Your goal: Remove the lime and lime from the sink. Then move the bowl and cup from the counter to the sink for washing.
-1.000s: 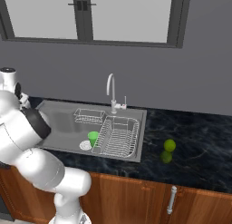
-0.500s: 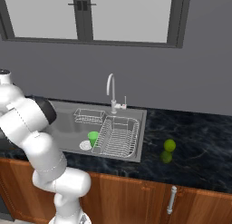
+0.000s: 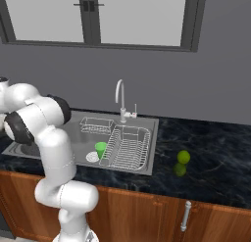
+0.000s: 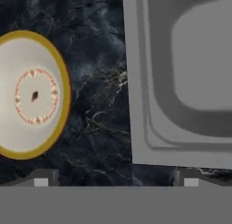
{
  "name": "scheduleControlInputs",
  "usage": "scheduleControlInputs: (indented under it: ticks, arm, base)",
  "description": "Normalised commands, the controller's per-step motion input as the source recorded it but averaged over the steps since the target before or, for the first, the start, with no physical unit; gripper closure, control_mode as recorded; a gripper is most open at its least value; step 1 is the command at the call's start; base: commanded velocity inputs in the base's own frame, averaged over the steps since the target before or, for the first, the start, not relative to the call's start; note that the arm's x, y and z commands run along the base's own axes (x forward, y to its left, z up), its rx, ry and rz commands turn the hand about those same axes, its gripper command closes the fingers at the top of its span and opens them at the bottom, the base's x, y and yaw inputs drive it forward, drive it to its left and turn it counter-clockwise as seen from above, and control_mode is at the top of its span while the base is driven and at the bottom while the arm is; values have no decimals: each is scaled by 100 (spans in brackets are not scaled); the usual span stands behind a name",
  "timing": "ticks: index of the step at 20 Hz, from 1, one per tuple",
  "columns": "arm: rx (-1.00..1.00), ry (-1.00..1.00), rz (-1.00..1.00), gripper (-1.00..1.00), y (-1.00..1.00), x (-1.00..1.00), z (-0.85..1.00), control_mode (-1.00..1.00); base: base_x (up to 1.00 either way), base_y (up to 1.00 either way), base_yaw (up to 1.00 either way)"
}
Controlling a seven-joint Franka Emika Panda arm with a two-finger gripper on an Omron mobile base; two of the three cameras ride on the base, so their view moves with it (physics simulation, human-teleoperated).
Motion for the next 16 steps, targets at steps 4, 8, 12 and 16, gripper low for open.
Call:
scheduleControlInputs:
  ticks: [4,8,12,16]
  arm:
    - [0,2,-6,-100,27,19,-20,-100]
    - [0,3,-6,-100,27,17,-16,-100]
    - [0,9,-5,-100,31,15,-21,-100]
    - [0,7,-2,-100,19,17,-18,-100]
  base:
    - [0,0,0]
    - [0,0,0]
    - [0,0,0]
    - [0,0,0]
